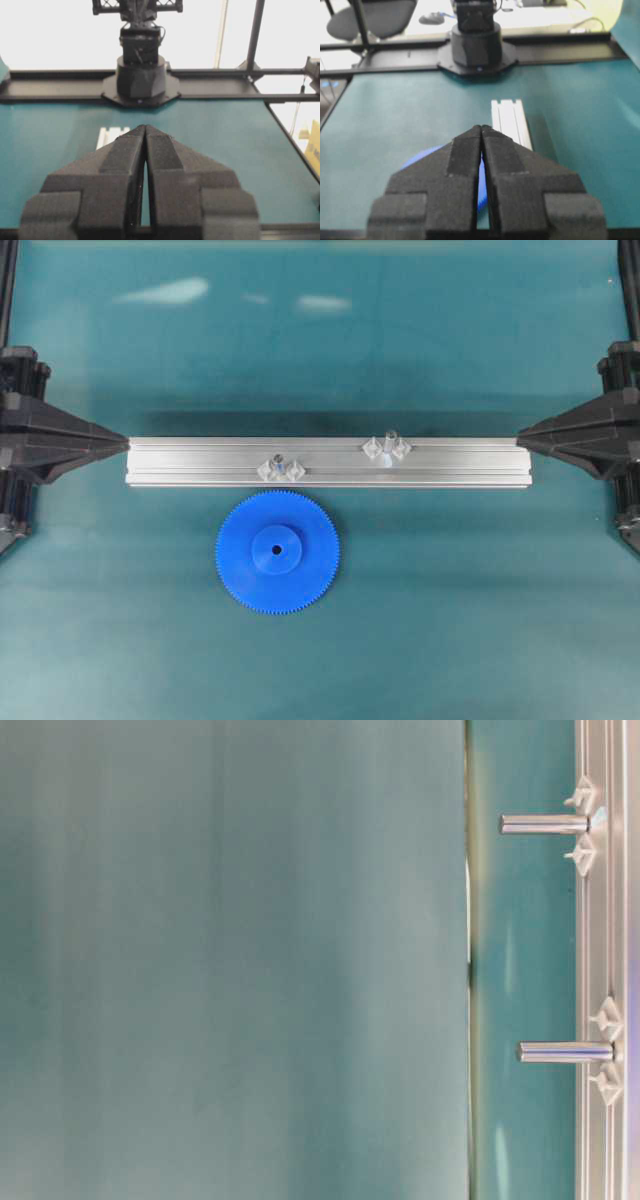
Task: Insert the large gear onto the shaft.
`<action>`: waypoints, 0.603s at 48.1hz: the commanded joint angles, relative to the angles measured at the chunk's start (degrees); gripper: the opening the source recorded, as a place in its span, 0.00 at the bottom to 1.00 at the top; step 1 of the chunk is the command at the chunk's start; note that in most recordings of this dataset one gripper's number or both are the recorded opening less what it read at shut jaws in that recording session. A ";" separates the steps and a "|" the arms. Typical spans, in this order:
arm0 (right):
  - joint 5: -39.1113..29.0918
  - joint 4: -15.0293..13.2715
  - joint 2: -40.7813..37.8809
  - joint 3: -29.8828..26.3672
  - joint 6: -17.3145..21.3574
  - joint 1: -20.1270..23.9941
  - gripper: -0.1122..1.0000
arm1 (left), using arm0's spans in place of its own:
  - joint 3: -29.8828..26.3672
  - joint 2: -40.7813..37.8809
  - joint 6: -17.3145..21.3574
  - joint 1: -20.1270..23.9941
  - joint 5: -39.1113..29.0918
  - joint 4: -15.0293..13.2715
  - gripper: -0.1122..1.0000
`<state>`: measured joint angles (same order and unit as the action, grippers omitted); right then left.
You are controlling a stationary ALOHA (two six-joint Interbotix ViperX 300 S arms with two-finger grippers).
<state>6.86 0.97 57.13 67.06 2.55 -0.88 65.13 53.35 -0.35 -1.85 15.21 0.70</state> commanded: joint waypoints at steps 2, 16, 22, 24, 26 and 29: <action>-3.08 0.09 0.26 -1.49 0.62 -1.32 0.17 | -2.37 -2.55 -0.26 -0.44 -3.08 0.09 0.11; -9.84 -0.09 0.88 -2.37 0.53 -3.43 0.17 | -6.33 -8.53 -1.85 -1.41 -9.76 0.09 0.11; -10.37 -0.09 1.23 -2.20 0.53 -3.69 0.17 | -9.23 -11.34 -1.85 -1.93 -14.06 0.09 0.11; -10.37 0.00 1.23 -2.11 0.53 -3.78 0.17 | -10.28 -12.48 -1.93 -2.11 -16.17 0.18 0.11; -10.37 0.00 1.32 -2.11 0.53 -3.78 0.17 | -11.34 -13.89 -2.11 -2.20 -18.37 0.18 0.11; -10.37 -0.09 1.32 -2.20 0.53 -3.78 0.17 | -13.10 -15.91 -2.37 -2.20 -21.09 0.09 0.11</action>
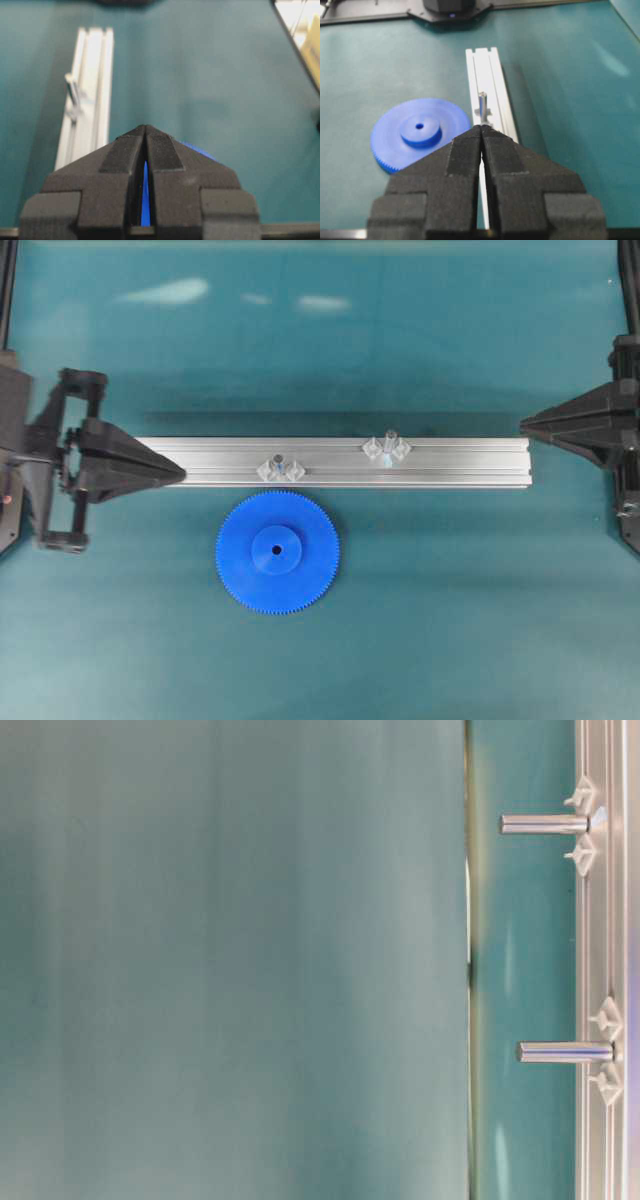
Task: Insert the large gear onto the shaft.
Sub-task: 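Move the left gripper over the blue gear's hub and descend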
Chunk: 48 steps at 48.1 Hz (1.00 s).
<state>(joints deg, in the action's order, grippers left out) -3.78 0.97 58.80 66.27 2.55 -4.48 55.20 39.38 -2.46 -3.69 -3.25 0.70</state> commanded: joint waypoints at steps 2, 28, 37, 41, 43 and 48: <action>0.18 -0.09 -0.26 -1.32 0.53 -0.18 0.17 | -4.48 -3.78 -0.97 -0.35 -4.75 0.09 0.11; -2.99 0.00 0.70 -0.44 0.70 -0.79 0.17 | -12.92 -19.16 -6.42 -2.99 -11.51 0.18 0.11; -3.96 -0.09 1.49 -0.09 0.70 -1.32 0.17 | -16.96 -24.79 -6.42 -2.99 -14.77 0.18 0.11; -4.48 0.00 1.85 0.09 0.70 -1.32 0.17 | -18.72 -26.89 -6.42 -3.08 -17.40 0.09 0.11; -4.57 0.00 2.02 0.18 0.79 -1.41 0.17 | -19.78 -28.21 -6.42 -3.52 -18.98 0.18 0.11; -4.92 0.00 2.46 0.26 0.79 -1.32 0.17 | -21.97 -30.59 -6.68 -3.69 -21.97 0.09 0.11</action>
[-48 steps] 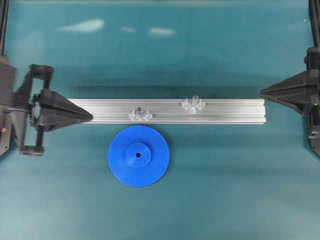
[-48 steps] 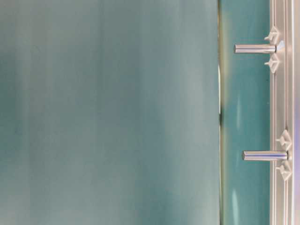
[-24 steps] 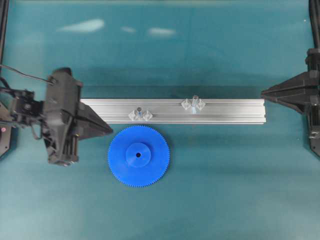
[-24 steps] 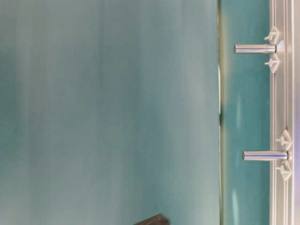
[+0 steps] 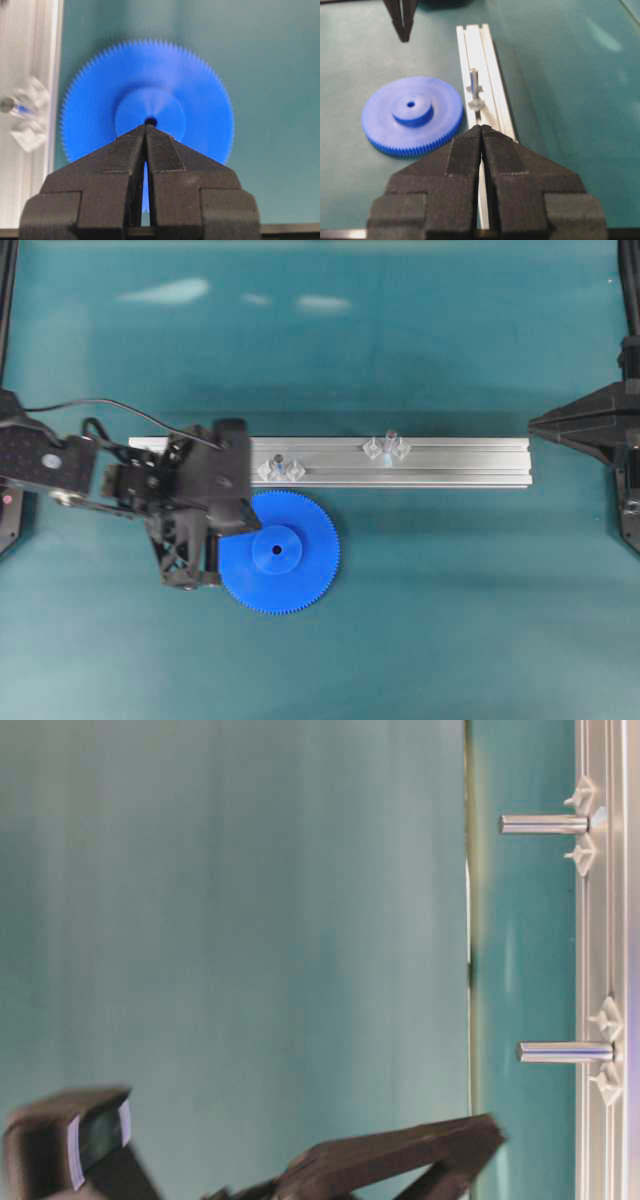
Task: Insert the large gear onto the shaft.
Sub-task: 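Move the left gripper over the blue gear's hub and descend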
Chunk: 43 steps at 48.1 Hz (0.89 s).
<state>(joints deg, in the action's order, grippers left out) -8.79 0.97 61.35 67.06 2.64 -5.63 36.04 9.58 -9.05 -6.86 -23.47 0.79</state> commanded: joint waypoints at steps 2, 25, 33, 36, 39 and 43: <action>0.00 0.00 0.00 -0.53 0.70 -0.18 0.17 | -3.60 -1.67 -0.09 -0.53 -2.55 0.00 0.11; -1.23 0.09 0.62 0.35 0.97 -0.35 0.17 | -9.58 -11.16 0.44 -2.02 -8.00 0.00 0.11; -1.67 0.18 1.05 0.62 1.93 -0.44 0.17 | -11.69 -13.27 1.49 -2.02 -12.66 0.09 0.11; -1.67 0.09 1.14 0.88 2.81 -0.53 0.17 | -12.48 -13.71 2.11 -2.02 -13.36 0.09 0.11; -1.67 0.09 1.32 1.23 3.16 -0.44 0.17 | -12.92 -14.24 2.72 -2.02 -13.45 0.09 0.11; -1.67 0.09 1.49 1.41 3.25 -0.44 0.17 | -13.27 -15.03 3.34 -2.02 -13.45 0.00 0.11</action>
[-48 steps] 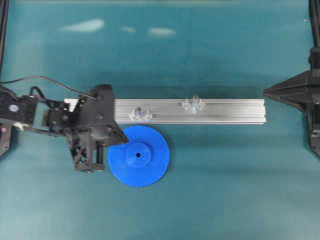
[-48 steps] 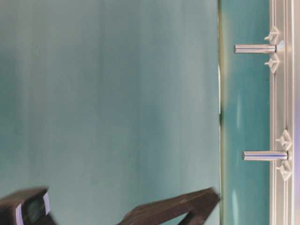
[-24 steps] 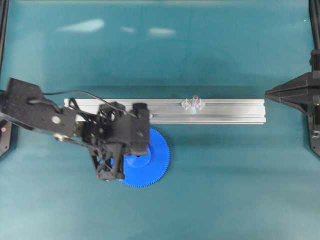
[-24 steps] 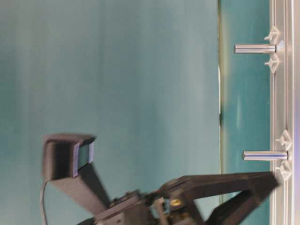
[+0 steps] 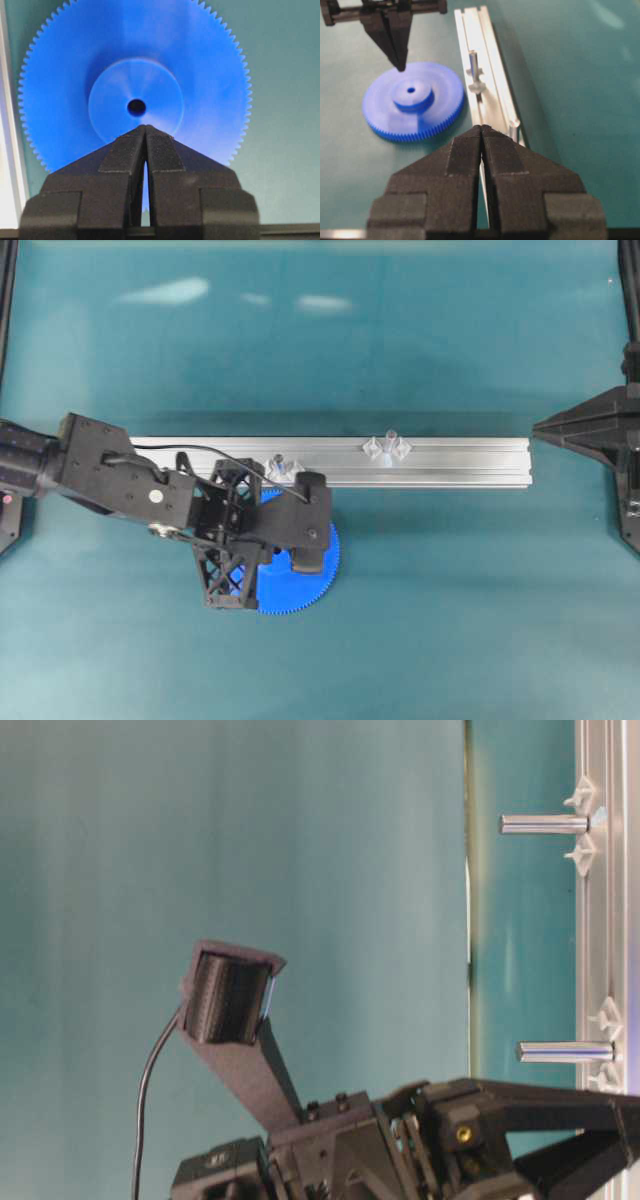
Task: Insert the large gear onto the shaft.
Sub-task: 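Move the left gripper over the blue gear's hub and descend, then open the left gripper and close it around the blue gear's hub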
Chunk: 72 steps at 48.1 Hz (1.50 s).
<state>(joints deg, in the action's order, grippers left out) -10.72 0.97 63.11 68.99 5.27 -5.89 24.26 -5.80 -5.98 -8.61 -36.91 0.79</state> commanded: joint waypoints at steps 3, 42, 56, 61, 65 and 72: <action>0.26 0.09 -0.18 -0.53 0.62 -0.18 0.17 | -1.67 -0.09 0.35 -0.26 -0.09 0.09 0.11; 0.26 0.09 0.62 -0.26 0.70 -0.26 0.17 | -3.69 -3.08 1.14 -0.26 0.00 0.35 0.11; 0.26 0.09 1.23 0.09 0.70 -0.26 0.17 | -4.04 -3.60 1.05 -0.26 -0.26 0.35 0.11; 0.26 0.09 1.67 0.18 0.70 -0.26 0.17 | -3.87 -3.60 1.05 -0.26 -0.35 0.26 0.11; 0.26 0.09 1.76 0.18 0.70 -0.26 0.17 | -3.69 -3.60 1.14 -0.26 -1.14 0.35 0.11; 0.26 0.09 1.76 0.18 0.70 -0.26 0.17 | -3.52 -3.52 1.14 -0.18 -2.90 0.53 0.11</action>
<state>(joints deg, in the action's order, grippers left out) -10.72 0.97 65.30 69.70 5.45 -5.98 21.27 -10.28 -4.92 -8.61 -39.46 1.05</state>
